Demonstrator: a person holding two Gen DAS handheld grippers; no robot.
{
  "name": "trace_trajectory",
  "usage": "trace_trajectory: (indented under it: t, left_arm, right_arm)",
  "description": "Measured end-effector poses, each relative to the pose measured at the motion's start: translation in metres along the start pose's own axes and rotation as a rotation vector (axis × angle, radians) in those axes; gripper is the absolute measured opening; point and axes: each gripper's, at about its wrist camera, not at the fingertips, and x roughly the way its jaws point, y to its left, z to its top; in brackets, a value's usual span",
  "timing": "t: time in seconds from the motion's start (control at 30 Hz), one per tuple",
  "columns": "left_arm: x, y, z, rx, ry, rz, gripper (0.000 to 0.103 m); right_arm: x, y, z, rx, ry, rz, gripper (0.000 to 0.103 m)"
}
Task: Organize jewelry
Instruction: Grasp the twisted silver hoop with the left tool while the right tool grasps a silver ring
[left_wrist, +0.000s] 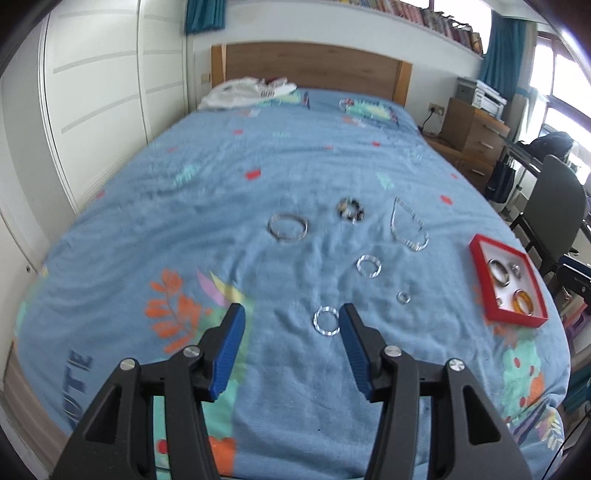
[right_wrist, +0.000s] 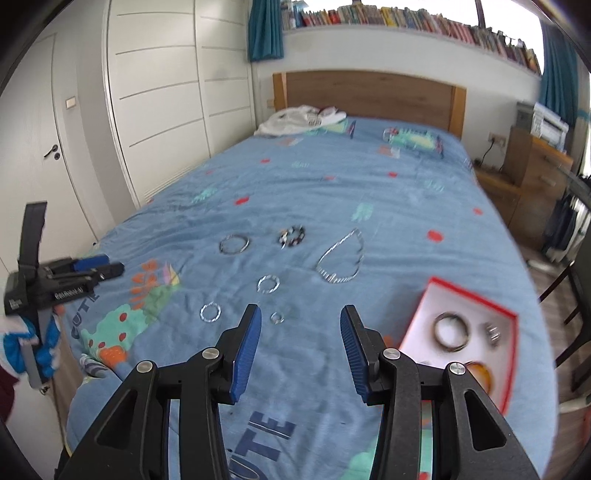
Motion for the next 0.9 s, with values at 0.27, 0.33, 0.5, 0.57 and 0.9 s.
trace_trajectory:
  t: [0.27,0.33,0.5,0.57,0.9]
  left_arm:
    - [0.081,-0.014,-0.031,0.020,0.077,0.003,0.051]
    - [0.099,-0.019,-0.035,0.024,0.097,-0.016,0.051]
    - [0.129,-0.034,-0.039,0.052,0.116,-0.040,0.051]
    - [0.141,-0.037,-0.041,0.051,0.126,-0.047,0.051]
    - [0.171,-0.033,-0.044,0.010,0.128,-0.050,0.051]
  right_arm:
    - [0.093,0.002,-0.021,0.035,0.106,0.049,0.044]
    - [0.114,0.004,-0.024,0.037,0.123,0.069,0.044]
    - [0.158,0.006,-0.030,0.046,0.155,0.120,0.044]
    - [0.170,0.008,-0.032,0.044,0.161,0.137,0.044]
    - [0.224,0.009,-0.043,0.031,0.191,0.183,0.044]
